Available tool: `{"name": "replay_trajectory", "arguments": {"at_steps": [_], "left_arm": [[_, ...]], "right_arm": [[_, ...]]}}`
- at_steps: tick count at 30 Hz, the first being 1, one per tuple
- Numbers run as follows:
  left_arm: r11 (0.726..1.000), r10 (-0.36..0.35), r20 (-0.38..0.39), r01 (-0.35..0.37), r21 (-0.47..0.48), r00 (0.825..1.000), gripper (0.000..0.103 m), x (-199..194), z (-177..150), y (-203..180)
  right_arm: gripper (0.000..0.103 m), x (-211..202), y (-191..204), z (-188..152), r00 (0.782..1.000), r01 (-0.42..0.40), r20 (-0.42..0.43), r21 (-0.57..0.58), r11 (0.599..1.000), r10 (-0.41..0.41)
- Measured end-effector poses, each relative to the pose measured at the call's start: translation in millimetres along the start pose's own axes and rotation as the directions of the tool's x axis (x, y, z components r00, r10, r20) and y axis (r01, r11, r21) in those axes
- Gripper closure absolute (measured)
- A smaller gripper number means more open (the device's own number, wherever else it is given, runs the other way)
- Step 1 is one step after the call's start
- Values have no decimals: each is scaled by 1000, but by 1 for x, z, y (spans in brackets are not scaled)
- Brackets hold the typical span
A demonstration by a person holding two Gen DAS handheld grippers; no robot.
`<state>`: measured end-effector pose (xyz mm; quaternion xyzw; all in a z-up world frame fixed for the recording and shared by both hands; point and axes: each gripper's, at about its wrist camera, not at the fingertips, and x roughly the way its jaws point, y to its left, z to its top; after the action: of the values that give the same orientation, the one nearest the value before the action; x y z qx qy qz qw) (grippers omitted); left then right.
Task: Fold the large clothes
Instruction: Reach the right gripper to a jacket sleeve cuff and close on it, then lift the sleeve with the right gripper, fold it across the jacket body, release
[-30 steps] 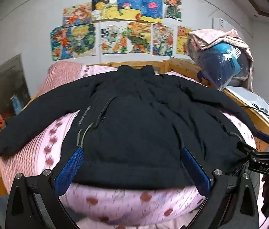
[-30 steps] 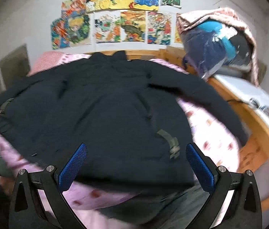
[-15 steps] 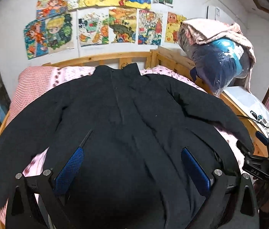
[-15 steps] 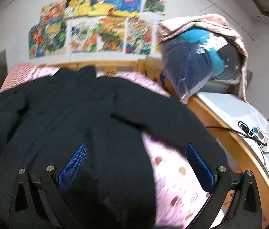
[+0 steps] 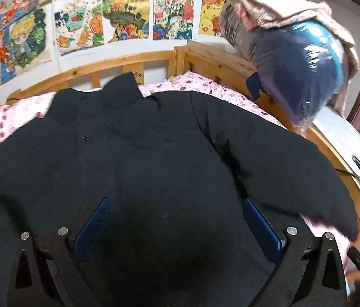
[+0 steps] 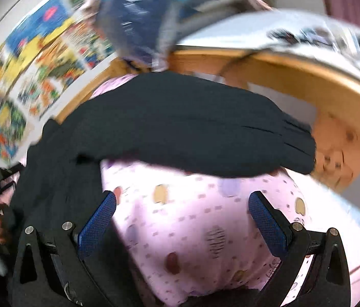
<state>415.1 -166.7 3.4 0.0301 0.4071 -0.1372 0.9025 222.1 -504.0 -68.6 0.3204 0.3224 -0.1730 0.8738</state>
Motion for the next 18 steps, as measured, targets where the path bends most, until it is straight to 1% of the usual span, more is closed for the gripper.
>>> {"name": "replay_trajectory", "arguments": {"at_steps": [2, 3, 6, 10, 11, 12, 13, 14, 15, 16, 18], "left_arm": [[1000, -3, -27, 3, -17, 1000, 0, 29, 9, -8], [1000, -3, -35, 2, -25, 999, 0, 39, 11, -11], [999, 0, -81, -3, -36, 997, 0, 72, 17, -18], [1000, 16, -156, -19, -20, 988, 0, 108, 9, -21], [1000, 23, -188, -26, -10, 982, 0, 118, 5, -22], [999, 37, -206, -37, 4, 978, 0, 126, 2, -23], [999, 48, -214, -44, 21, 976, 0, 132, -2, -24], [998, 54, -216, -49, 32, 975, 0, 135, -4, -26], [998, 61, -218, -53, 43, 974, 0, 137, -5, -28], [997, 64, -222, -55, 50, 973, 0, 139, -6, -30], [998, 56, -225, -46, 49, 973, 0, 139, -7, -30]], "right_arm": [[1, 11, -12, 5, 1000, -2, -4, 68, 998, 2], [1, 18, -18, 9, 1000, 11, -2, 106, 994, -10], [1, 28, -25, 11, 999, 22, 21, 187, 982, -26], [1, 46, -36, 23, 996, -12, 83, 330, 944, -17], [5, 52, -37, 27, 995, -18, 97, 364, 931, -19], [16, 56, -36, 30, 994, -12, 105, 387, 922, -31], [22, 60, -35, 32, 992, 2, 118, 407, 913, -54], [33, 62, -38, 32, 989, 7, 128, 426, 905, -68], [44, 68, -38, 36, 988, -1, 138, 455, 891, -69], [51, 64, -44, 33, 986, -12, 152, 469, 883, -68], [77, 64, -40, 39, 980, -45, 191, 471, 881, -52]]}}
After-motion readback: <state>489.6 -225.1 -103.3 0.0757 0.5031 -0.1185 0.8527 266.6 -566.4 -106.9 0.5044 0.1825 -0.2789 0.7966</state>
